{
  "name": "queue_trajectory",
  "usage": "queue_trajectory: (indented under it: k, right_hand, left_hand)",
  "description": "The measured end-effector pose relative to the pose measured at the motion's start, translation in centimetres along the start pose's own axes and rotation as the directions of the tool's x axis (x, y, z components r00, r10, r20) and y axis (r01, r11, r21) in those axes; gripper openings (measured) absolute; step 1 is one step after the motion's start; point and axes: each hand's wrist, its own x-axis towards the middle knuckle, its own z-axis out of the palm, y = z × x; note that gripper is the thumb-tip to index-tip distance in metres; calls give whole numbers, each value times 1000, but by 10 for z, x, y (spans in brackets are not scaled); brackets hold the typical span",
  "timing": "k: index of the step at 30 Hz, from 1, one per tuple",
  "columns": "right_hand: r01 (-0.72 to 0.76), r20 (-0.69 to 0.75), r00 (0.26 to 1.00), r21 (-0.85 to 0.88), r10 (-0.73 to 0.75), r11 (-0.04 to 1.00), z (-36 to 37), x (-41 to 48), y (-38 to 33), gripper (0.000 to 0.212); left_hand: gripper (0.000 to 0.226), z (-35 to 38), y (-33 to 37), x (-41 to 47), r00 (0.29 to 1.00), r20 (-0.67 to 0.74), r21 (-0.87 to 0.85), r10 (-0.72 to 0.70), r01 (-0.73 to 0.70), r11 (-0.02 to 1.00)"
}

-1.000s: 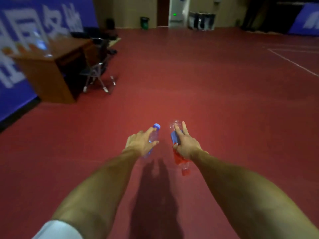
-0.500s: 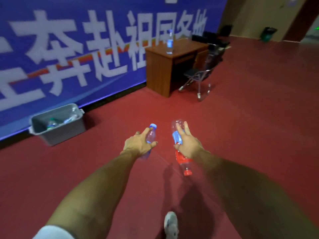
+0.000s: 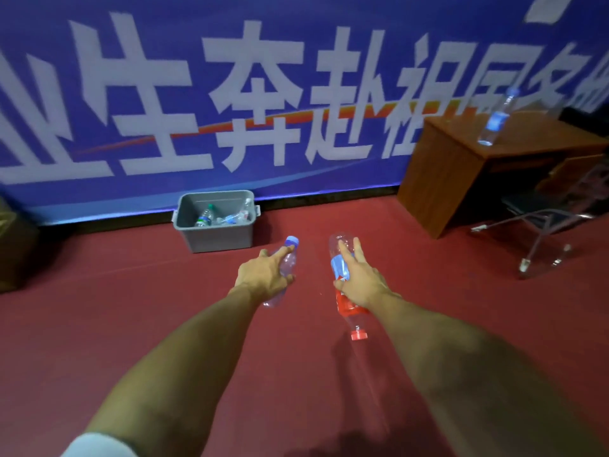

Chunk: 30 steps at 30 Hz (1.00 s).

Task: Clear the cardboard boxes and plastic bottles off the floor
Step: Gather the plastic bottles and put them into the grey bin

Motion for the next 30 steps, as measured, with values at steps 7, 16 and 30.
queue_trajectory:
  k: [7,16,30]
  right_hand:
    - [144,88,986,5,-144,990,-1,160,-65,92]
    - [225,106,967,52,-230,973,-6,361,-160,90]
    - [316,152,935,50,-320,947,-24,661,-281,91]
  left_hand:
    - [67,-34,-71,119,988,-45,-2,-144,144,990]
    - [64,-98,-174,298,959,-84,-58,-272,268,962]
    - [71,-167,-298,536,917,-105,-104,-384,374,921]
